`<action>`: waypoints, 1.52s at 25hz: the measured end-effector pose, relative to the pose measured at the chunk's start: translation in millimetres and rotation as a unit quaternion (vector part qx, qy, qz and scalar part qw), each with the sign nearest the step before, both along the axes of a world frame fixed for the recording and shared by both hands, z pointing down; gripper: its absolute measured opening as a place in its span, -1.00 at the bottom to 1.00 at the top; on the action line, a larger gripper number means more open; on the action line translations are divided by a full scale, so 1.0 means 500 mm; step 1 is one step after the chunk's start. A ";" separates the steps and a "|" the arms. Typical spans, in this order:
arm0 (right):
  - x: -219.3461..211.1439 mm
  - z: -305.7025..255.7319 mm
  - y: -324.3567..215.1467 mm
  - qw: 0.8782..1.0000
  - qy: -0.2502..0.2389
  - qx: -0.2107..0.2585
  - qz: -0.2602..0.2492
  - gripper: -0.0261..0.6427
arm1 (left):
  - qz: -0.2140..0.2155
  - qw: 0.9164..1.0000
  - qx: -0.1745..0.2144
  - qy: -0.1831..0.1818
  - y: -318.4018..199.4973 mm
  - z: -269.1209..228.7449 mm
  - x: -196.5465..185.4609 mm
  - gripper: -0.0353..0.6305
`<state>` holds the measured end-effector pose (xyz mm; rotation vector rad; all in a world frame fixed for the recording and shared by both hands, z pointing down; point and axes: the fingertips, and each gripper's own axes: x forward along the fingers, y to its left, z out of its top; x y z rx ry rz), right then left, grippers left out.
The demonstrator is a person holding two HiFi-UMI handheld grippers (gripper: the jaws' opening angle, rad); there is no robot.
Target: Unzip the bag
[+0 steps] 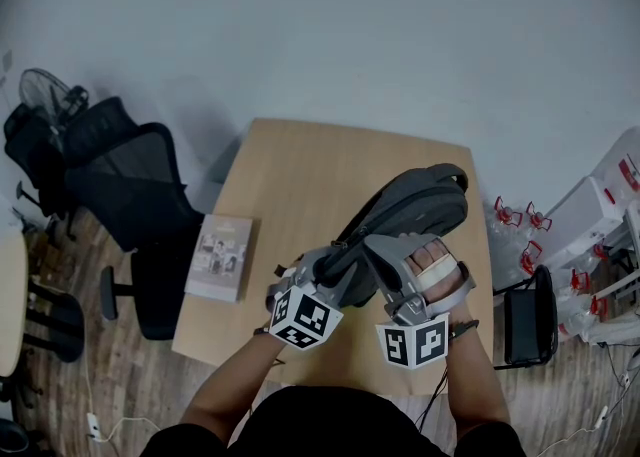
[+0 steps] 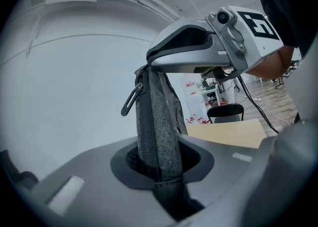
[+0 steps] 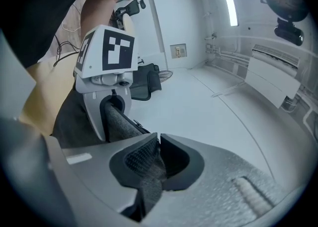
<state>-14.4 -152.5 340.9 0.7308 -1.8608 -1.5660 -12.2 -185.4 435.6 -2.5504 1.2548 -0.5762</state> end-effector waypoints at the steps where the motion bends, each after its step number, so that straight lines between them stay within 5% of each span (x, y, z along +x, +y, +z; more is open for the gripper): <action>1: 0.001 0.001 -0.001 1.000 -0.002 -0.002 0.000 -0.86 | 0.000 1.000 0.000 0.000 0.000 0.000 0.000 -0.57; 9: 0.005 -0.007 -0.001 0.997 -0.044 -0.062 0.003 -0.88 | 0.000 1.000 0.007 -0.005 0.000 0.000 -0.001 -0.57; 15: 0.006 -0.002 -0.001 0.999 -0.013 -0.030 0.006 -0.88 | -0.004 1.000 0.010 -0.009 -0.003 0.000 0.000 -0.57; 38: 0.081 -0.070 -0.043 0.994 -0.088 -0.019 0.059 -0.89 | 0.011 1.000 0.011 -0.010 0.003 0.001 0.004 -0.57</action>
